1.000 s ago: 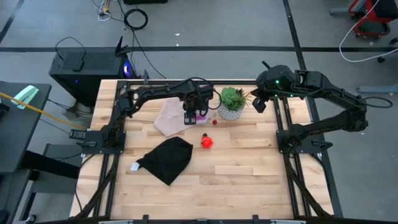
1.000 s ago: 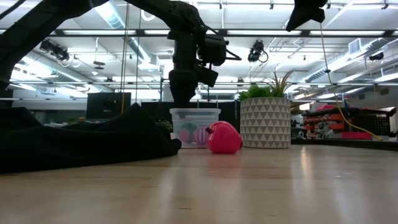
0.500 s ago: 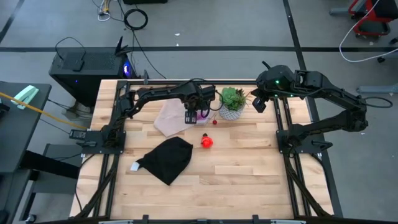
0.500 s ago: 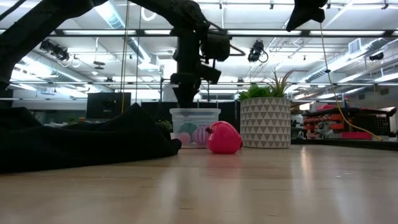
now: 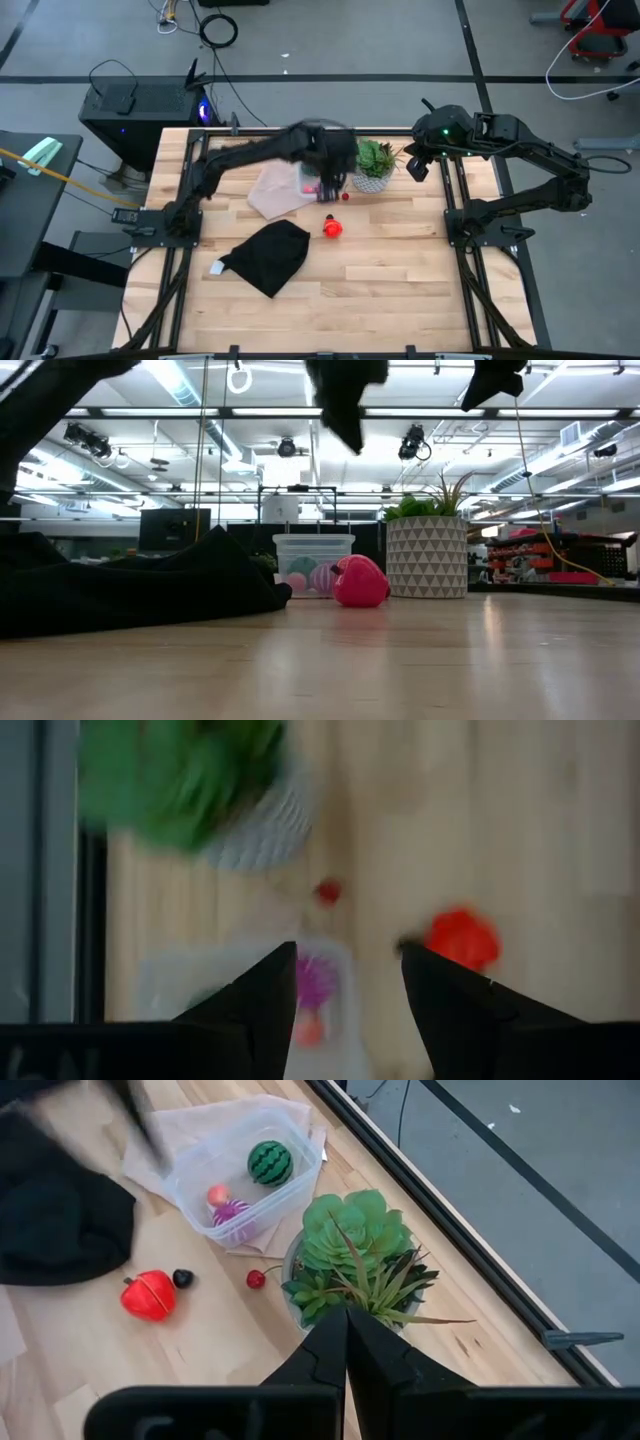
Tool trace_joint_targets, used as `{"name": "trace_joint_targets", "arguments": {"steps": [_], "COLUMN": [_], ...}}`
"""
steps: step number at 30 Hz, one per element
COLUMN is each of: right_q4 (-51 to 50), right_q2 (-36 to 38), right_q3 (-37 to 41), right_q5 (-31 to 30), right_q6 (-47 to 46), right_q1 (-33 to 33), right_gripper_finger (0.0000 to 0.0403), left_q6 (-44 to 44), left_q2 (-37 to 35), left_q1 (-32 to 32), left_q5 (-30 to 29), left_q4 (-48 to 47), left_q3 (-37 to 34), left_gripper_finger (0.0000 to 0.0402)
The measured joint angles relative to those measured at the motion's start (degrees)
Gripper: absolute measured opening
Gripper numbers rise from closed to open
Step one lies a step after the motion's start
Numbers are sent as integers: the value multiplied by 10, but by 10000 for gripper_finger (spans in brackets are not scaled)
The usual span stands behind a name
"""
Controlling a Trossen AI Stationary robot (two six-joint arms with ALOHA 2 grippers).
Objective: Pick and placing Produce into tupperware
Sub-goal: Put the apple into the transparent bin
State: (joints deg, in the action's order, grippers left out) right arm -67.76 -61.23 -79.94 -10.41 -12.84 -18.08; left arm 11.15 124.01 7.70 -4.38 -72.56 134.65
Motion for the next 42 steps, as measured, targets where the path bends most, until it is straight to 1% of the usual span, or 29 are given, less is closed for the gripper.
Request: {"name": "trace_joint_targets", "arguments": {"steps": [5,8,11,15,18,26,29,31,33,38,40,42], "right_q4": [0,0,0,0,0,0,0,0,1,1,1,1], "right_q2": [0,0,0,0,0,0,0,0,0,0,0,0], "right_q3": [0,0,0,0,0,0,0,0,0,0,0,0], "right_q5": [0,0,0,3,11,15,15,15,15,15,15,16], "right_q6": [11,18,25,26,29,39,40,41,41,45,45,45], "right_q1": [-1,-1,-1,-1,-1,0,0,0,0,0,0,0], "right_gripper_finger": [16,16,16,16,16,16,16,16,16,16,16,16], "left_q6": [11,-1,-23,-63,-85,-171,-207,-229,-237,-236,-236,-225], "left_q2": [-4,-3,-3,-3,-2,-2,1,7,14,22,26,31], "left_q1": [-73,-91,-100,-115,-123,-127,-122,-118,-115,-107,-103,-99], "left_q5": [-53,-79,-82,-67,-63,-57,-26,4,16,19,19,17], "left_q4": [31,45,59,97,115,130,131,127,131,132,118,132], "left_q3": [-30,-71,-111,-166,-190,-207,-207,-207,-207,-206,-208,-207], "left_gripper_finger": [192,205,222,252,280,352,371,378,381,382,382,382]}}
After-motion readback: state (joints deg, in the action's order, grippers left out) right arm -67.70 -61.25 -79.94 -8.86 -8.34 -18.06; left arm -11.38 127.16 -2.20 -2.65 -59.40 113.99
